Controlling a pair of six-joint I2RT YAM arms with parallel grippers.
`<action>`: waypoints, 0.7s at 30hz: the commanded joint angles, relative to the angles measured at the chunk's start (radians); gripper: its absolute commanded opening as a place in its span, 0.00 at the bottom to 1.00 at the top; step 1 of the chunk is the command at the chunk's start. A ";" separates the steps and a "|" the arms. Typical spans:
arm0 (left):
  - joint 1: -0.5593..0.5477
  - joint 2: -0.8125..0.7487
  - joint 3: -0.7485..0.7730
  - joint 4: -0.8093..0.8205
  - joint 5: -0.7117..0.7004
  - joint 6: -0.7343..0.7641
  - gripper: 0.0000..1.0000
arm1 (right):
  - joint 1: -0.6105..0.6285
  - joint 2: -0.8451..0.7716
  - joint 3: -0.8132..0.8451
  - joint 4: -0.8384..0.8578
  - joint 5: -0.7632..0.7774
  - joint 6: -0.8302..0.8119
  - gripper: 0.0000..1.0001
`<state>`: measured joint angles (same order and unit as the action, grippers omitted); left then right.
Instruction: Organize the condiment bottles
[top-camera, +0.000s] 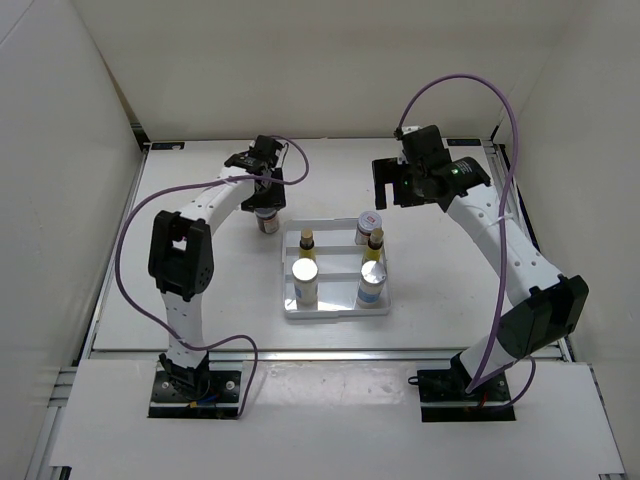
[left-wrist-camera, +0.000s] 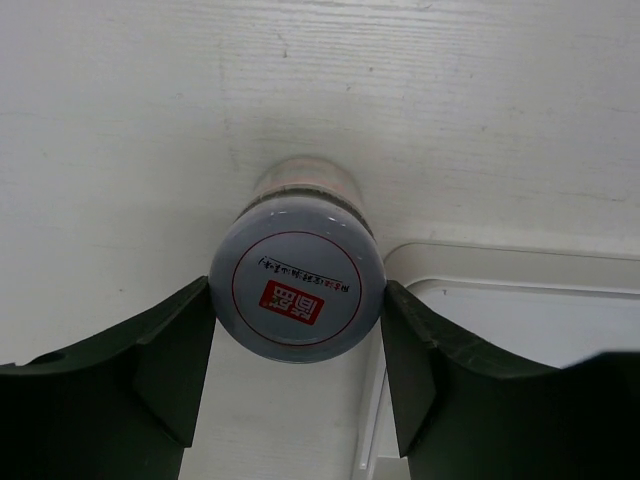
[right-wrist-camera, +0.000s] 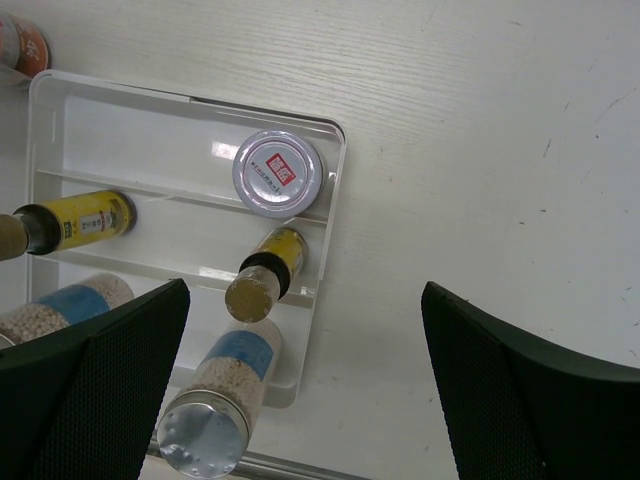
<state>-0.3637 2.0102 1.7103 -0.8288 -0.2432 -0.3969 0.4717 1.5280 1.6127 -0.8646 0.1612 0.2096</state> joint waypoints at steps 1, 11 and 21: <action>0.002 0.018 0.017 0.019 0.041 0.001 0.68 | -0.002 -0.032 0.000 0.013 0.000 0.008 1.00; 0.002 -0.066 0.017 0.019 0.059 0.010 0.31 | -0.002 -0.041 -0.010 0.004 -0.017 0.008 1.00; -0.066 -0.177 0.051 0.019 0.093 0.055 0.20 | 0.132 -0.109 -0.263 0.180 0.090 0.145 1.00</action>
<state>-0.3962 1.9446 1.7103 -0.8436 -0.1856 -0.3660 0.5259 1.4330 1.3941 -0.7815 0.1799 0.2970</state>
